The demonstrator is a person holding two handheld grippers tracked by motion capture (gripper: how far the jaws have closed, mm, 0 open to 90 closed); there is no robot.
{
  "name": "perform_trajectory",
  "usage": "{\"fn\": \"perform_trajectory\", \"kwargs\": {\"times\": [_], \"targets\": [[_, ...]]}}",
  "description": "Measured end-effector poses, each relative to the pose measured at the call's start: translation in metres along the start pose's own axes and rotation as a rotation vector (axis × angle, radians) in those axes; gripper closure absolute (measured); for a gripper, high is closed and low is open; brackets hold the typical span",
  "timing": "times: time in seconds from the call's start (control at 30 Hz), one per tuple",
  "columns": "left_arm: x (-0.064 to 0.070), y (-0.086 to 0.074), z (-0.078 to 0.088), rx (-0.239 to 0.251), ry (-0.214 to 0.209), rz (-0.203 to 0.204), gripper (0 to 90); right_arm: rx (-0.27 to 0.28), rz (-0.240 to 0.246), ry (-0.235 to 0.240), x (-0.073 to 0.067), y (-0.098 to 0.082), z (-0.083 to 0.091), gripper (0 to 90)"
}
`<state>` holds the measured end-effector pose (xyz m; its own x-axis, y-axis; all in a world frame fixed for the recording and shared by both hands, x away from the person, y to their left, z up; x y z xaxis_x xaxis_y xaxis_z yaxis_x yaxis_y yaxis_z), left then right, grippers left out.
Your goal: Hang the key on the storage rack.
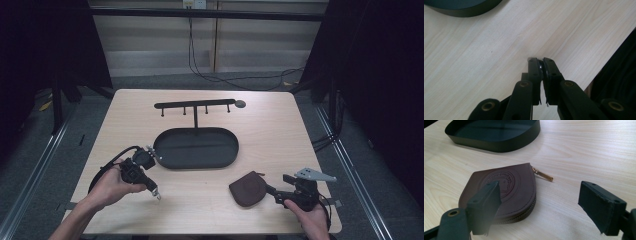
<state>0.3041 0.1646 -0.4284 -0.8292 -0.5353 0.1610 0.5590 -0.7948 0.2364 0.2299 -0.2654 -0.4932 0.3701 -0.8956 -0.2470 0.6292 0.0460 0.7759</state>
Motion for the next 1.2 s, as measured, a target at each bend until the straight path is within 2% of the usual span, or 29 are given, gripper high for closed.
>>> {"fn": "perform_trajectory", "kwargs": {"times": [0.1, 0.13, 0.23, 0.27, 0.47, 0.53, 0.7, 0.73, 0.93, 0.97, 1.03, 1.2], "targets": [[0.001, 0.002, 0.005, 0.008, 0.003, -0.006, 85.5, -0.008, 0.002, 0.002, -0.001, 0.000, 0.000, 17.5], [0.000, 0.003, 0.008, -0.010, 0.011, -0.015, 85.5, -0.007, 0.004, 0.003, -0.001, 0.000, -0.001, 17.5], [-0.001, 0.003, 0.010, -0.014, 0.018, -0.008, 85.6, -0.006, 0.002, 0.004, -0.001, 0.000, -0.001, 17.5], [-0.002, 0.004, 0.012, 0.003, 0.010, 0.007, 85.5, -0.007, 0.002, 0.004, -0.001, 0.000, 0.000, 17.5], [-0.007, 0.003, 0.019, 0.011, 0.015, 0.010, 85.6, -0.019, 0.000, 0.002, 0.000, -0.001, -0.001, 17.2], [-0.008, 0.004, 0.021, -0.005, 0.031, 0.012, 85.6, -0.021, 0.000, 0.001, 0.000, -0.001, -0.001, 17.2], [-0.013, 0.008, 0.027, 0.014, 0.015, 0.015, 85.5, -0.034, 0.003, 0.003, 0.000, -0.001, -0.002, 17.2], [-0.015, 0.010, 0.029, 0.014, 0.005, 0.005, 85.5, -0.034, 0.002, 0.002, 0.000, -0.001, -0.002, 17.2], [-0.018, 0.018, 0.032, 0.013, 0.008, 0.020, 85.6, -0.034, -0.002, 0.003, 0.000, -0.001, -0.002, 17.2], [-0.018, 0.019, 0.033, 0.001, 0.013, 0.009, 85.6, -0.034, -0.002, 0.003, 0.000, -0.001, -0.002, 17.2], [-0.019, 0.022, 0.036, 0.000, 0.016, 0.014, 85.6, -0.036, 0.002, 0.003, 0.000, -0.002, -0.002, 17.2], [-0.020, 0.029, 0.045, 0.001, 0.019, -0.019, 85.5, -0.036, -0.001, 0.003, 0.000, -0.002, -0.002, 17.2]]}}
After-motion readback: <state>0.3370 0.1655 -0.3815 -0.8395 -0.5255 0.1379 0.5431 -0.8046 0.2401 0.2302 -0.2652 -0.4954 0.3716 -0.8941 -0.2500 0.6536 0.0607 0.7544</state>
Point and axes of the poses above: each handheld gripper's, and its own axes: z roughly backward along the jaws, y roughly out of its top, x roughly to its right, the point moved 3 cm from there along -z, roughly forward along the jaws, and after that the axes turned 3 degrees about -z, right-handed, at the moved point
